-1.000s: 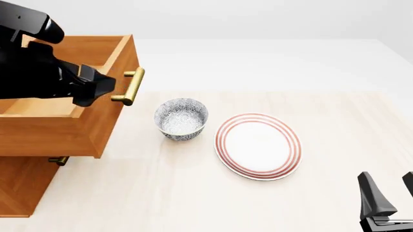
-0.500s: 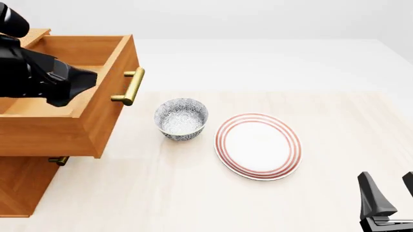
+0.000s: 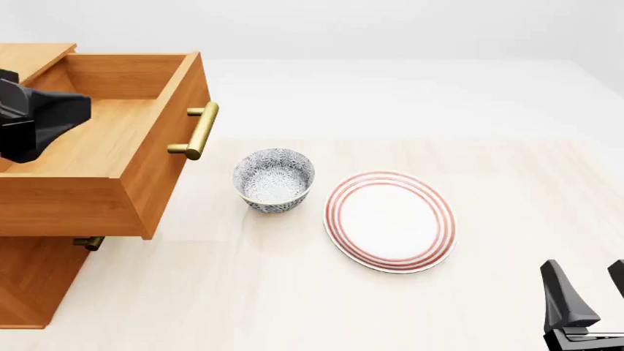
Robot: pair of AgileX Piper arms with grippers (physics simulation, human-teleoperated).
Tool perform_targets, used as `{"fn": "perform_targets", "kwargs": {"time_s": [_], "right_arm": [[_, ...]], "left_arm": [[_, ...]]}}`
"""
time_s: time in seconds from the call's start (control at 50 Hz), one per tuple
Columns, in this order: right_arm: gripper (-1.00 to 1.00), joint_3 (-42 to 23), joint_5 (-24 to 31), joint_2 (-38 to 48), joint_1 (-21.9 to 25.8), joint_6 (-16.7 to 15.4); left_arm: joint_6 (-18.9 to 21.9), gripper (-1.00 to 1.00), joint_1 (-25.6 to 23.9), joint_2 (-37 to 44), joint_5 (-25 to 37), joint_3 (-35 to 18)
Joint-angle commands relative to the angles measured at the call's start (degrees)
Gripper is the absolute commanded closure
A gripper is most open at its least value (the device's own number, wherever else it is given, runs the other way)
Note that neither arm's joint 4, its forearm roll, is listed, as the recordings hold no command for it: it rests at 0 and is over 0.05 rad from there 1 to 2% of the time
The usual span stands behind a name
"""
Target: Open the top drawer of the cabinet.
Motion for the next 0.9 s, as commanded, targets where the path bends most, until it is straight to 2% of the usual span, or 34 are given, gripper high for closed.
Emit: {"fn": "perform_targets", "kwargs": {"time_s": [0.02,0.38,0.66,0.9], "right_arm": [[-1.00,0.00,0.01,0.00,0.01,0.00],[-1.00,0.00,-0.01,0.00,0.00,-0.01],[-1.00,0.00,0.00,0.00,0.00,0.00],[-1.00,0.00,-0.01,0.00,0.00,0.00]], "left_arm": [[-0.11,-1.00,1.29,-2.63,0.21,-0.14],[-0.63,-1.00,3.89,-3.60,-0.21,-2.52],[0.58,-1.00,6.16,-0.76,1.30,-9.28],[2.02,-1.00,6.13,3.12,2.58,-14.32]]}}
